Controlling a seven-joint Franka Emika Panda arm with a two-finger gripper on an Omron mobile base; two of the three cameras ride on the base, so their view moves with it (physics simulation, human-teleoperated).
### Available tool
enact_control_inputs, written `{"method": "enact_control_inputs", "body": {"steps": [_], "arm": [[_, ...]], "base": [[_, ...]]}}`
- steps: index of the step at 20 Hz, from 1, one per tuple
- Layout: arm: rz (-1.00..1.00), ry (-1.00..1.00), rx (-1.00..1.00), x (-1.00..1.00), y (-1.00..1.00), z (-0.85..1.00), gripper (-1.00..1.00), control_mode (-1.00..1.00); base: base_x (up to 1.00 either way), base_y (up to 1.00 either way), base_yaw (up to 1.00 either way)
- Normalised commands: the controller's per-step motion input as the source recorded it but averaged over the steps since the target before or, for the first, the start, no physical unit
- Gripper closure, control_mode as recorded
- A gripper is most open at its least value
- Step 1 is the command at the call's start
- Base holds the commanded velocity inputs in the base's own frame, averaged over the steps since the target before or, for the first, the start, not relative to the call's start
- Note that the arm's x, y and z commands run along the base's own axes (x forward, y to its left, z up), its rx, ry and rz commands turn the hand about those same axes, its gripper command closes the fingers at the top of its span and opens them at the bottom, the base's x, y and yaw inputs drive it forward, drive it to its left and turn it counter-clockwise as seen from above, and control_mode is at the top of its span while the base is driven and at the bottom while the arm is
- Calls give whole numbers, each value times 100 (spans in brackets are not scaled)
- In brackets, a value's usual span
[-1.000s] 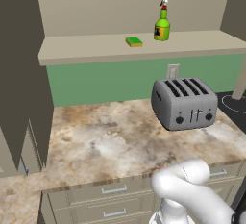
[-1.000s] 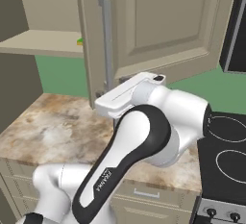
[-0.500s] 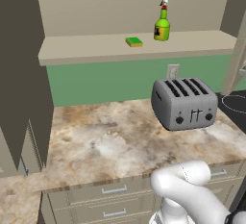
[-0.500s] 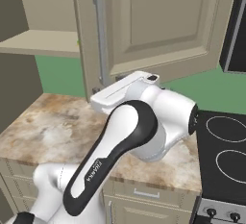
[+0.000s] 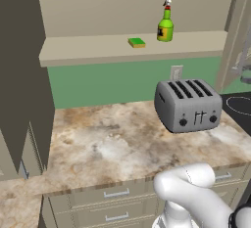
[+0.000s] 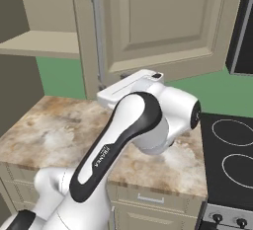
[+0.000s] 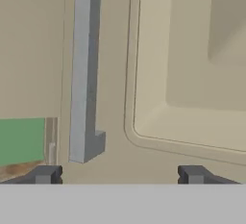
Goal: Pick up the spray and sponge from the sink, and place them back in the cabinet, and close the cabinet doors.
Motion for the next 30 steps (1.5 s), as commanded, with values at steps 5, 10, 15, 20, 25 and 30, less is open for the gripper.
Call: {"method": "enact_control_inputs", "body": {"steps": [5, 10, 15, 20, 25, 30], "arm": [[0, 0, 0, 35, 0, -12, -100, -100], [-7, 0, 1, 38, 2, -3, -100, -100], [-13, 0, 0, 35, 7, -1, -100, -100], [-15, -1, 0, 32, 13, -3, -100, -100], [-16, -2, 0, 31, 16, -7, -100, -100], [-13, -3, 0, 41, 10, -10, -100, -100]], "base": [[0, 0, 0], [0, 0, 0], [0, 0, 0], [0, 0, 0], [0, 0, 0], [0, 0, 0]]}}
